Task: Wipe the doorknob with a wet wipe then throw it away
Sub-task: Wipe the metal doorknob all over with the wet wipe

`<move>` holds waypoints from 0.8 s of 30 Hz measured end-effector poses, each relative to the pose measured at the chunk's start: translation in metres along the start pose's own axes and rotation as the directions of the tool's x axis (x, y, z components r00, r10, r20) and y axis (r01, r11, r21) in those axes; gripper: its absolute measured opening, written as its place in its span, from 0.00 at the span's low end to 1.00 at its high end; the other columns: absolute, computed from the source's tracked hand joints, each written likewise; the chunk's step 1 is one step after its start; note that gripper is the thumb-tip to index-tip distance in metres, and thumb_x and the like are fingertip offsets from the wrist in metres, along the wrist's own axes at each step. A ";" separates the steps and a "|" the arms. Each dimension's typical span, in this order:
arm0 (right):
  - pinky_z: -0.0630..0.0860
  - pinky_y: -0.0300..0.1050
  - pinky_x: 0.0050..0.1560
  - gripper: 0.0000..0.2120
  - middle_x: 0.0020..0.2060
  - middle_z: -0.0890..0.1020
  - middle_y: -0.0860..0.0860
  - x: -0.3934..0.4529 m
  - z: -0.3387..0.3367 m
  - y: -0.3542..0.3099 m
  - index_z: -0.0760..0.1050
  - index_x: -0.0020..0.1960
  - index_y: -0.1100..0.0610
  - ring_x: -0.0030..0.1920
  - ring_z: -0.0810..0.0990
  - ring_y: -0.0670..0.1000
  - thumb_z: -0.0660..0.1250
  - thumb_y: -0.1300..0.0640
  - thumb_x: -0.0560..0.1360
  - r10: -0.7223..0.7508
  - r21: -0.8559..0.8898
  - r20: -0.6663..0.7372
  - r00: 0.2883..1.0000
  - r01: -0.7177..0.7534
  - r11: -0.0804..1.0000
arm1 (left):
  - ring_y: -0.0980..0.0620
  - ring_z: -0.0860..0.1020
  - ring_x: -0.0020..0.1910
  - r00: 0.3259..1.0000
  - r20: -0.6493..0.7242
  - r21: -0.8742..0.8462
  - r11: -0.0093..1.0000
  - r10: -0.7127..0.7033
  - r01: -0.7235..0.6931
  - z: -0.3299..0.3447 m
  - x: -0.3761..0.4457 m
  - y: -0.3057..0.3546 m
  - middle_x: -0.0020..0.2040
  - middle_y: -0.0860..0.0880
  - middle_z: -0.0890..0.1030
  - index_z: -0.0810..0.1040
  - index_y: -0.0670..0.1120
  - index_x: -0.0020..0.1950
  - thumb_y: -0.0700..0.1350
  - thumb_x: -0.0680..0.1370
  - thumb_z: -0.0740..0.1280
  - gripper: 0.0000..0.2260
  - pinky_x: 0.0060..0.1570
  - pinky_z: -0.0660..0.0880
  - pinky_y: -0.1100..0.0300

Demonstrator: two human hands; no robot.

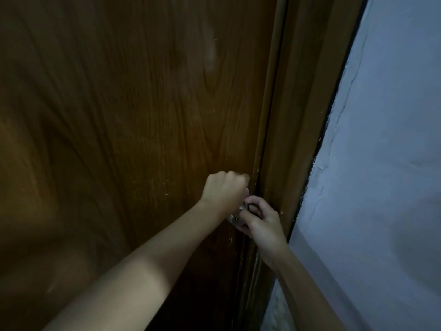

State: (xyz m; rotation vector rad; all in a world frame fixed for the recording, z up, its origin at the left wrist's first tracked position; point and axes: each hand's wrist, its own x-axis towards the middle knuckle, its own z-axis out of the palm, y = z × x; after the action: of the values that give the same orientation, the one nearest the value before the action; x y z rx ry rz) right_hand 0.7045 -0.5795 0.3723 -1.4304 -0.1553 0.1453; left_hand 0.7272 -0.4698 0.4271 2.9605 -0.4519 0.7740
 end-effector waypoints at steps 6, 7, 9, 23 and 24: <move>0.79 0.53 0.54 0.09 0.53 0.80 0.53 0.001 0.001 0.002 0.77 0.50 0.50 0.51 0.81 0.51 0.68 0.60 0.72 -0.025 -0.019 -0.014 1.000 0.025 1.000 | 0.46 0.80 0.39 0.951 -0.184 -0.263 0.945 -0.249 0.197 0.012 -0.024 -0.005 0.41 0.45 0.81 0.75 0.43 0.47 0.49 0.78 0.62 0.10 0.38 0.77 0.52; 0.79 0.53 0.54 0.09 0.52 0.81 0.53 0.001 0.001 0.002 0.77 0.50 0.49 0.52 0.81 0.51 0.69 0.59 0.71 -0.026 -0.018 -0.012 1.000 0.026 0.999 | 0.47 0.80 0.38 0.936 -0.204 -0.308 0.926 -0.287 0.217 0.014 -0.028 -0.006 0.40 0.46 0.81 0.76 0.43 0.45 0.49 0.77 0.63 0.10 0.37 0.78 0.52; 0.80 0.53 0.54 0.07 0.52 0.81 0.52 0.000 0.001 0.003 0.77 0.48 0.49 0.51 0.81 0.51 0.69 0.58 0.71 -0.031 -0.029 -0.015 0.999 0.030 0.999 | 0.51 0.79 0.34 0.908 -0.229 -0.369 0.895 -0.350 0.252 0.020 -0.036 -0.009 0.37 0.48 0.81 0.76 0.44 0.43 0.50 0.76 0.65 0.10 0.33 0.76 0.57; 0.80 0.51 0.54 0.10 0.52 0.81 0.54 -0.001 0.000 0.004 0.77 0.50 0.53 0.53 0.81 0.52 0.70 0.57 0.70 -0.052 -0.044 -0.004 0.999 0.051 0.998 | 0.50 0.83 0.41 0.385 0.500 -0.857 -0.378 -0.776 0.350 0.042 -0.060 0.016 0.41 0.43 0.84 0.80 0.39 0.45 0.40 0.73 0.70 0.05 0.43 0.80 0.58; 0.79 0.52 0.55 0.10 0.52 0.81 0.54 -0.001 0.000 0.004 0.77 0.51 0.53 0.53 0.81 0.52 0.70 0.57 0.70 -0.051 -0.047 -0.003 0.999 0.051 0.998 | 0.50 0.83 0.42 0.367 0.548 -0.832 -0.445 -0.752 0.331 0.039 -0.058 0.016 0.42 0.43 0.84 0.81 0.39 0.46 0.39 0.73 0.70 0.05 0.45 0.80 0.58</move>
State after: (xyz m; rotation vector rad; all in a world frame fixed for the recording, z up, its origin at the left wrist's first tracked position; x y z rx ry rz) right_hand 0.7035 -0.5789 0.3685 -1.4720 -0.1927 0.0976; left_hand 0.6923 -0.4744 0.3642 1.0795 0.6060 0.3640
